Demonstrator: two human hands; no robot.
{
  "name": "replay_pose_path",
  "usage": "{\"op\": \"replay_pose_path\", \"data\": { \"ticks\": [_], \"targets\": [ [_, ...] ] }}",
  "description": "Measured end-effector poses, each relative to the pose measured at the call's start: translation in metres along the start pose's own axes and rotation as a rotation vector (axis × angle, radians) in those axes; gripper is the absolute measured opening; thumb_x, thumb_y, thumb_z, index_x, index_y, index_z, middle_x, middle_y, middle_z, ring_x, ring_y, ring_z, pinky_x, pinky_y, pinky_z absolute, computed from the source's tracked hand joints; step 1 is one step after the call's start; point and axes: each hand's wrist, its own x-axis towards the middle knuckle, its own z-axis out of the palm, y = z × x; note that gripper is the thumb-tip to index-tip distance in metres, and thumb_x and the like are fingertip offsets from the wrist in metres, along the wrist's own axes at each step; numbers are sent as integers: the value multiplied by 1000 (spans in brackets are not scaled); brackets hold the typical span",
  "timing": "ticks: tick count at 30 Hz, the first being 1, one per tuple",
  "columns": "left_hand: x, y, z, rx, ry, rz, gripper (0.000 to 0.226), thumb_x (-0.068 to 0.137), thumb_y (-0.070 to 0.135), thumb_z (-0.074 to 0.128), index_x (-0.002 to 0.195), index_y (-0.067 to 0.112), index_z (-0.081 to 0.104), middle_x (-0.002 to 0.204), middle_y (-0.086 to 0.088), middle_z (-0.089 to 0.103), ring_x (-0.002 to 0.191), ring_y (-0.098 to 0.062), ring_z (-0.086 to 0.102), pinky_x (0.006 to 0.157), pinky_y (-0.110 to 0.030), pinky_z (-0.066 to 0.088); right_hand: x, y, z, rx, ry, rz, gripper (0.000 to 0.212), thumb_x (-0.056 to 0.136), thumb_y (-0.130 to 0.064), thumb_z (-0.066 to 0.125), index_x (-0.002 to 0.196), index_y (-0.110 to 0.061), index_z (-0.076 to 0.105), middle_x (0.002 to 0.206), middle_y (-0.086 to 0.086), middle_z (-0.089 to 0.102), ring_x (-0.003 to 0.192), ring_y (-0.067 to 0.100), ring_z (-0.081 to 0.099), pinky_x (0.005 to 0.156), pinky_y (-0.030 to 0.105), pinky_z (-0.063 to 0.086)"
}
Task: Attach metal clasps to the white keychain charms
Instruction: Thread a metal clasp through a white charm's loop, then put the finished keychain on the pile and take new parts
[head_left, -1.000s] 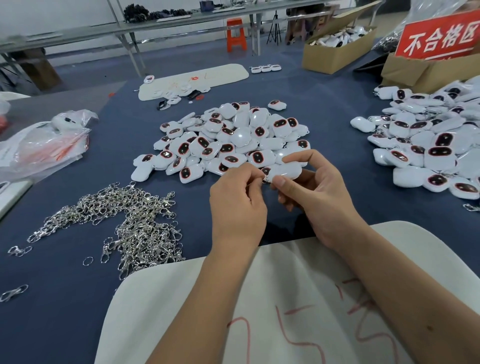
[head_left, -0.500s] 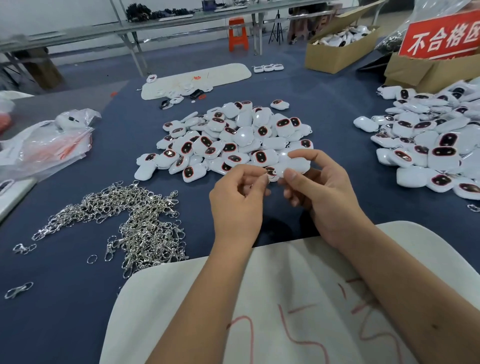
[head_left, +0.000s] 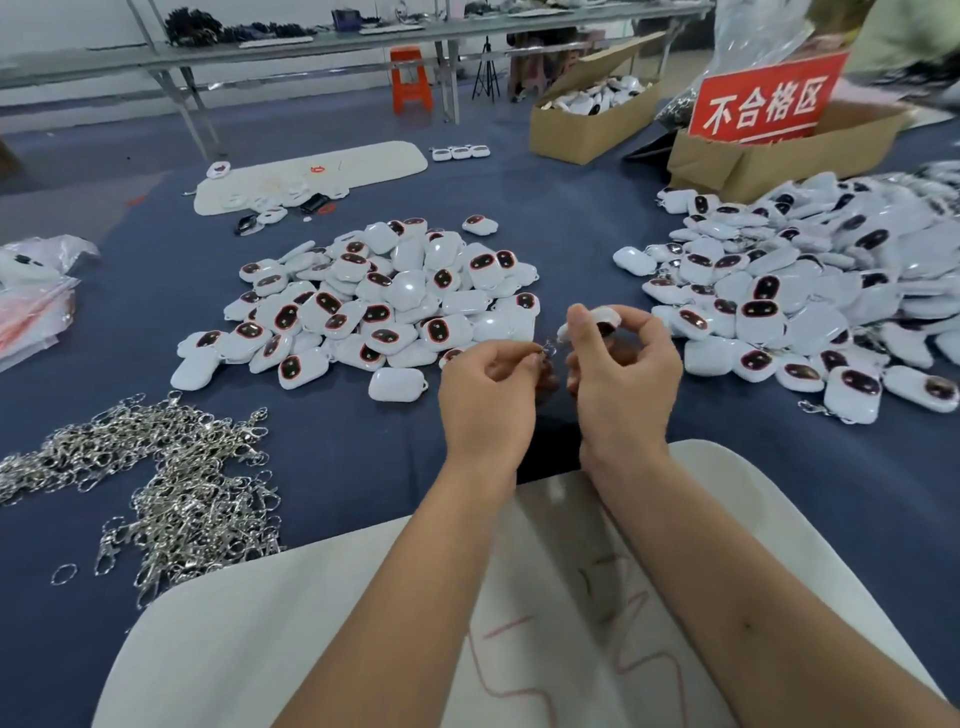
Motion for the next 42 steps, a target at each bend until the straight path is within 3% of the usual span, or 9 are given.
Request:
{"op": "replay_pose_path", "data": {
  "ticks": [4, 7, 9, 13, 17, 23, 28, 34, 42],
  "targets": [
    [4, 6, 41, -58, -65, 4, 19, 95, -2, 63, 87, 12, 73, 83, -10, 76, 66, -10, 73, 63, -20, 57, 21, -8, -18, -109, 243, -126, 35, 91, -24, 79, 122, -24, 63, 84, 2, 77, 64, 17, 68, 72, 50, 63],
    [7, 4, 51, 15, -58, 89, 14, 94, 4, 64, 90, 13, 74, 85, -6, 76, 78, -18, 75, 73, -32, 61, 30, -12, -24, -141, 189, -128, 81, 94, -16, 75, 162, -27, 32, 107, -4, 78, 65, 14, 68, 75, 44, 65],
    [7, 0, 48, 90, -13, 147, 12, 92, 5, 65, 89, 14, 74, 83, -1, 76, 80, -13, 73, 77, -30, 60, 27, -10, -23, -274, 101, -166, 91, 94, -8, 72, 166, -23, 20, 121, -1, 75, 61, 5, 62, 76, 32, 63],
    [4, -5, 25, 225, 76, 220, 16, 88, 4, 67, 84, 18, 73, 71, 13, 70, 65, 4, 64, 62, -9, 46, 11, -8, -13, -580, -111, -276, 56, 92, -7, 71, 145, -17, 56, 114, -5, 77, 58, 0, 61, 79, 23, 56],
    [6, 2, -9, 402, 149, 306, 19, 86, 4, 64, 87, 22, 72, 78, 13, 70, 74, -1, 65, 75, -24, 53, -7, -8, -3, -727, -361, -389, 27, 92, -11, 71, 118, -17, 70, 97, -9, 76, 74, 9, 66, 82, 37, 55],
    [4, 7, -73, 849, 298, 452, 16, 89, 12, 63, 99, 22, 70, 98, 5, 70, 99, -21, 62, 88, -38, 49, -40, -4, 14, -949, -756, -580, 20, 93, -12, 67, 112, -13, 73, 108, 2, 72, 105, 24, 59, 90, 42, 49],
    [2, -2, -121, 1302, 478, 225, 42, 87, 31, 68, 126, 20, 60, 139, -18, 48, 134, -41, 34, 106, -54, 33, -56, -2, 26, -1039, -999, -742, 32, 95, -22, 70, 126, -14, 69, 121, 3, 66, 115, 25, 50, 97, 40, 46],
    [13, -9, -142, 1373, 372, -238, 73, 97, 64, 38, 157, 25, 27, 167, -26, 6, 153, -49, -6, 118, -71, -3, -58, -1, 27, -1063, -1014, -710, 44, 99, -36, 67, 141, -20, 63, 140, 1, 58, 131, 21, 44, 107, 40, 44],
    [12, -8, -143, 1293, 468, -78, 56, 94, 56, 51, 138, 22, 51, 159, -21, 31, 151, -41, 16, 119, -65, 7, -66, -5, 31, -971, -1004, -777, 29, 95, -16, 71, 124, -11, 72, 123, 2, 66, 118, 25, 52, 99, 38, 47]
  ]
}}
